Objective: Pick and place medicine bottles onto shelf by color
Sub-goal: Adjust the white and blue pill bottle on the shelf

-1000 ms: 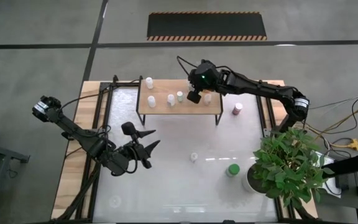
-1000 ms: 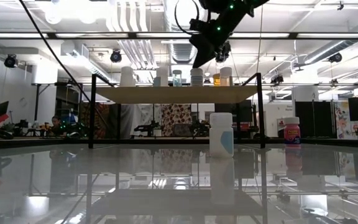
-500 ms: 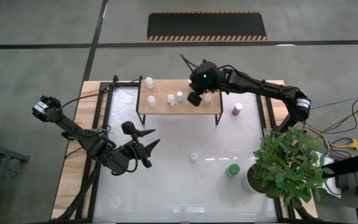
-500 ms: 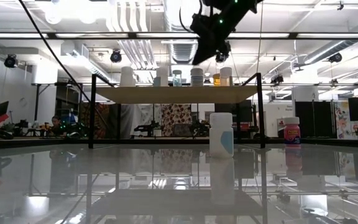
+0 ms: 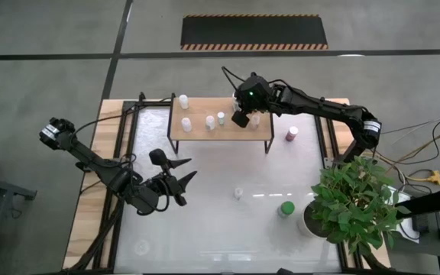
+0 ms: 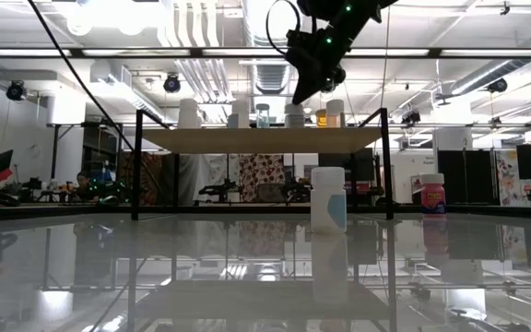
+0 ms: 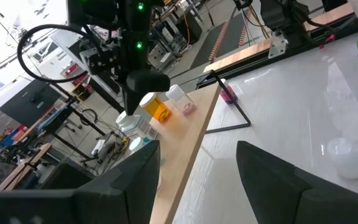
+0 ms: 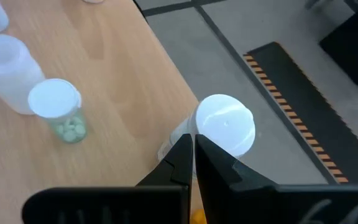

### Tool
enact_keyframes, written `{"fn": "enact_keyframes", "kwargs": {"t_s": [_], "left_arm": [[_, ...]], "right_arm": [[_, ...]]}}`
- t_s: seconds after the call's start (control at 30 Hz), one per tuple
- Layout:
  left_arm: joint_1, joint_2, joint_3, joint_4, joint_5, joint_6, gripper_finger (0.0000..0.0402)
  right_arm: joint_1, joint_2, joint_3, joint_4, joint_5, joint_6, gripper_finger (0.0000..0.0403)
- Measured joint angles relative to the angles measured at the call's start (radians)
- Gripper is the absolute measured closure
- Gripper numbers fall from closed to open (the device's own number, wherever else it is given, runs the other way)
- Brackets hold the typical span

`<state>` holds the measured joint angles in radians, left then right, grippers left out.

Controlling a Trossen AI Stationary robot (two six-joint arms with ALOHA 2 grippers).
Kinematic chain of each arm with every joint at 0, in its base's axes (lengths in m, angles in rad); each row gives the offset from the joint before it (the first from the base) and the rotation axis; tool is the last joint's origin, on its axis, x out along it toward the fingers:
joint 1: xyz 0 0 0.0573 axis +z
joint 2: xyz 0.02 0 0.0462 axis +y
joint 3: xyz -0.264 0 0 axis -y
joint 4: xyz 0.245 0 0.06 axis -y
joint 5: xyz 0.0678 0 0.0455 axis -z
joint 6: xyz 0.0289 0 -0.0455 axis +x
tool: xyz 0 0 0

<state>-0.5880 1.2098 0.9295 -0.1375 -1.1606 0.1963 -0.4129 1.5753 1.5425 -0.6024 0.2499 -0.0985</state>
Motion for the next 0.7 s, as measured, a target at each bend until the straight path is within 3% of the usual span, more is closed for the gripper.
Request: {"fn": "enact_keyframes", "kwargs": {"t_s": [0.4,0.7], "left_arm": [[0.0,0.0,0.0,0.0,0.0,0.0,0.0207],[0.0,0.0,0.0,-0.001,0.0,0.0,0.0207]], "right_arm": [[0.0,-0.001,0.003,-0.002,0.065,-0.008,0.0394],[-0.026,0.011,0.005,0.13,0.066,0.01,0.0394]]}}
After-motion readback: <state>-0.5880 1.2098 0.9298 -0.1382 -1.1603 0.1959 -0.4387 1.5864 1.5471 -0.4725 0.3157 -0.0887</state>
